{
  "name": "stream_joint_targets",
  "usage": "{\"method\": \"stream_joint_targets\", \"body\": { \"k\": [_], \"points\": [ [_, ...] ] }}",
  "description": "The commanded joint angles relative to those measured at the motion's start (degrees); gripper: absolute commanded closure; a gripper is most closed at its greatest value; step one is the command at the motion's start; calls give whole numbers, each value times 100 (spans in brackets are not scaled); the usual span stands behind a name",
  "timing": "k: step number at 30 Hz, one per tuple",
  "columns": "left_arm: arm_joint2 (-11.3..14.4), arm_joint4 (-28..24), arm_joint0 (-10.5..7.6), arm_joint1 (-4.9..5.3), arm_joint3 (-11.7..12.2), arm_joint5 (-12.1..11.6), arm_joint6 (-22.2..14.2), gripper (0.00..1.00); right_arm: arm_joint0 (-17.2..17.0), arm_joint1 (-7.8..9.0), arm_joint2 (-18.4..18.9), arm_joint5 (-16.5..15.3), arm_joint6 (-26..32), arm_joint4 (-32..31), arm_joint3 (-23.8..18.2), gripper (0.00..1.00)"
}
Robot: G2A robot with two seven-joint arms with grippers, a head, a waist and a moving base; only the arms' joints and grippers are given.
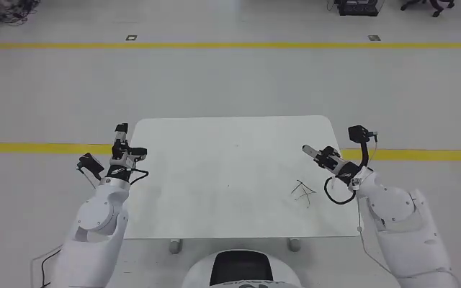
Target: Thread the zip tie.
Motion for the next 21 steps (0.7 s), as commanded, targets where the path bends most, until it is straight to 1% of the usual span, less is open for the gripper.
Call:
{"method": "stream_joint_targets", "body": {
  "k": [1, 5, 10, 15, 21],
  "points": [
    [0, 0, 0, 0, 0, 0, 0, 0, -15, 25, -9, -107, 105, -786, -110, 0],
    [0, 0, 0, 0, 0, 0, 0, 0, -12, 62, -7, -237, 412, -1052, -240, 0],
    [0, 0, 0, 0, 0, 0, 0, 0, 41, 113, -10, -482, 819, -1353, -259, 0],
    [0, 0, 0, 0, 0, 0, 0, 0, 58, 147, -25, -779, 924, -1518, -227, 0],
    [0, 0, 0, 0, 0, 0, 0, 0, 58, 147, -25, -779, 924, -1518, -227, 0]
  ]
}}
